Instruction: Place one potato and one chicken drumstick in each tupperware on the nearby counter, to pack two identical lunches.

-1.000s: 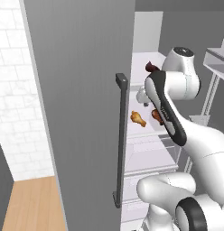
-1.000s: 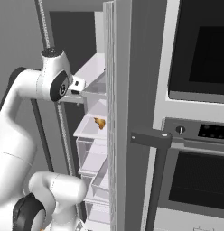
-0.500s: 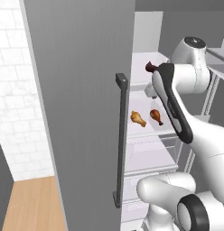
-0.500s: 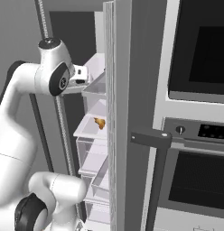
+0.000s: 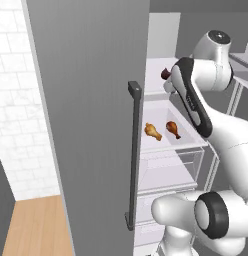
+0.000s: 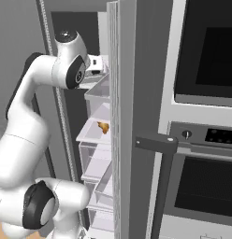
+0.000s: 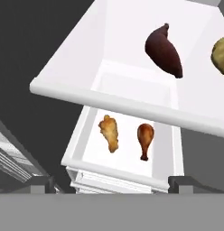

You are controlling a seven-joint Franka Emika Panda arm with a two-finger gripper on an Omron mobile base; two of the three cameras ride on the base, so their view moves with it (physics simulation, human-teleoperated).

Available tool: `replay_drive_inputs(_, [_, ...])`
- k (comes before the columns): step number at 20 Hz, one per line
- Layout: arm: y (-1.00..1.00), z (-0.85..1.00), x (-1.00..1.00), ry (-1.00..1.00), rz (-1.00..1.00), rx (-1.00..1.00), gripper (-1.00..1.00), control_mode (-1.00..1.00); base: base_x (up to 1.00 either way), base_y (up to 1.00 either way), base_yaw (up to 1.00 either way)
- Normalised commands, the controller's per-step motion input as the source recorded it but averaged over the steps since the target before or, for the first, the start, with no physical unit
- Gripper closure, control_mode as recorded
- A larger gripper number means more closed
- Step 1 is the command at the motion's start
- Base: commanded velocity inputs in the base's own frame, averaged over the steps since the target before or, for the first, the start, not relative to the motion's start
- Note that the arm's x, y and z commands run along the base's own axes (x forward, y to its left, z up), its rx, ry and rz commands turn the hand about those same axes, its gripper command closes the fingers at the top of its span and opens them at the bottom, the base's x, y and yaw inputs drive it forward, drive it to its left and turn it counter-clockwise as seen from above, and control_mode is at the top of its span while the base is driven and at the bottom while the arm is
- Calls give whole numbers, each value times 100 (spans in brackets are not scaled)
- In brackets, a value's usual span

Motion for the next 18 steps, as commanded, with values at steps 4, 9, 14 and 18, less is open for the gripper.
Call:
replay_drive_inputs(4, [-13, 14, 55, -13, 2, 2, -100, -100, 0, 0, 0])
replay_drive_inputs(9, [-3, 4, 63, -3, 1, 0, -100, -100, 0, 0, 0])
replay_drive_inputs(14, [-21, 5, 53, 0, 3, 1, -100, -100, 0, 0, 0])
replay_drive_inputs(18, [-16, 0, 48, 0, 2, 0, -100, -100, 0, 0, 0])
